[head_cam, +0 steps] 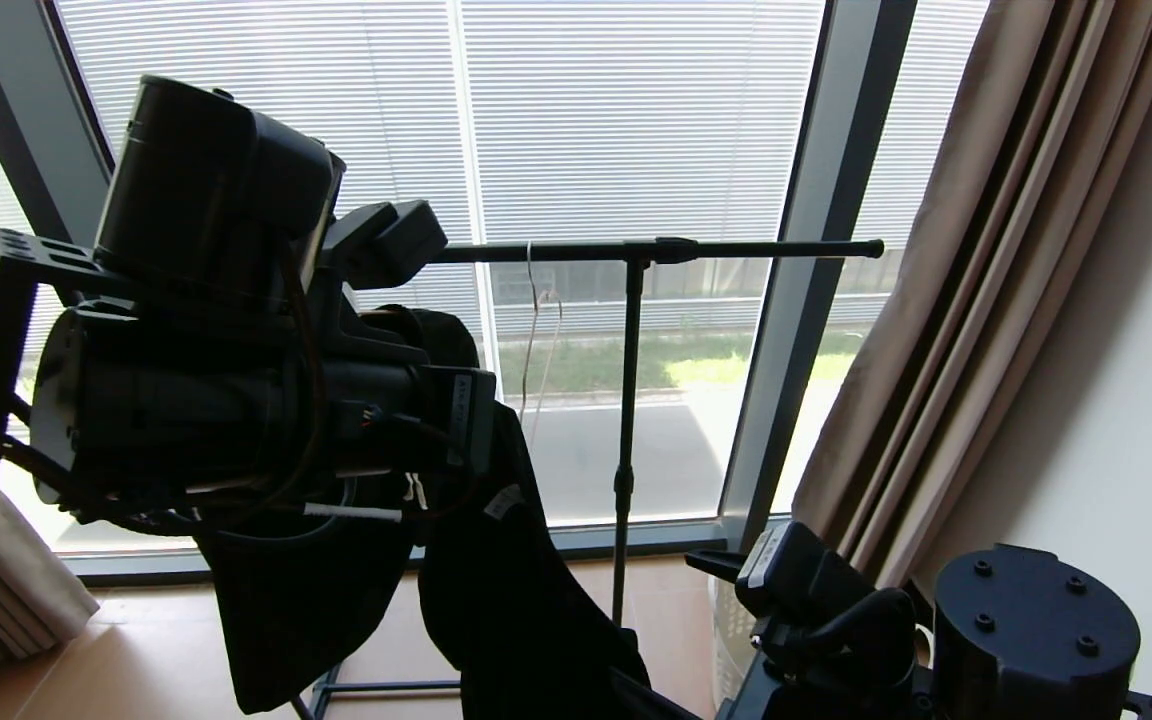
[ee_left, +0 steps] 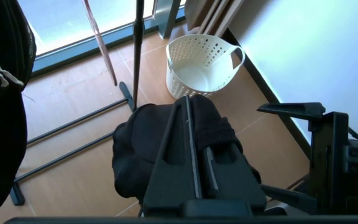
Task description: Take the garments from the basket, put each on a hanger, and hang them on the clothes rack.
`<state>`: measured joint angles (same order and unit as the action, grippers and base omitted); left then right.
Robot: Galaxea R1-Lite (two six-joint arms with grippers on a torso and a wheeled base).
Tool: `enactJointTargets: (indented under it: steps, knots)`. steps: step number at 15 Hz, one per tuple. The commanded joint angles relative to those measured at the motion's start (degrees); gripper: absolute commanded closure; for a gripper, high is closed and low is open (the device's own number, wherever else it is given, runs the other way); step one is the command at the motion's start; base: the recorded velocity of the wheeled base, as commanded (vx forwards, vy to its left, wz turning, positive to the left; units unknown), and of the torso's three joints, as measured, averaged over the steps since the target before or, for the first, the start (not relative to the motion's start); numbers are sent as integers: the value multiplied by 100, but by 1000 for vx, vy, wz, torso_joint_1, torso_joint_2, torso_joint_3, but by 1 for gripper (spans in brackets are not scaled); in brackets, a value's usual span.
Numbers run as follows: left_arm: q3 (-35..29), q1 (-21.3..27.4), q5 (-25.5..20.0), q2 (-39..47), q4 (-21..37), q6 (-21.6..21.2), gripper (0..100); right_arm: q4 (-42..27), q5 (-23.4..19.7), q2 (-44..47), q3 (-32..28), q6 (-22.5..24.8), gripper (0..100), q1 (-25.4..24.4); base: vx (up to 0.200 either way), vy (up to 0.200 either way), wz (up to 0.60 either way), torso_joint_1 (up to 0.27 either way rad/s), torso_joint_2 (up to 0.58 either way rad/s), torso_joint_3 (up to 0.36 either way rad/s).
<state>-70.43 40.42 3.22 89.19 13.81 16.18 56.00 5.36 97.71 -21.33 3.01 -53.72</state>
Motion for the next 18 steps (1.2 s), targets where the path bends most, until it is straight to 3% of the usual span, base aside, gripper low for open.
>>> enactJointTargets:
  steps: [1, 8, 14, 15, 18]
  knots:
    - [2, 1, 3, 20, -1, -1, 100, 25, -9, 82, -46, 94, 0, -15, 0, 0, 0, 0, 0, 0]
    - [2, 18, 3, 37, -1, -9, 100, -2, -106, 425, -662, 323, 0, -209, 0, 0, 0, 0, 0, 0]
    - [38, 18, 3, 20, 16, -27, 100, 25, -115, 943, -864, 305, 0, 20, 0, 0, 0, 0, 0, 0]
    - [55, 27, -5, 20, 16, -27, 100, 33, -255, 1075, -952, 305, 100, 117, 0, 0, 0, 0, 0, 0]
    - [161, 18, -5, 2, 16, -44, 100, 33, -282, 1040, -1048, 297, 100, 240, 0, 0, 0, 0, 0, 0]
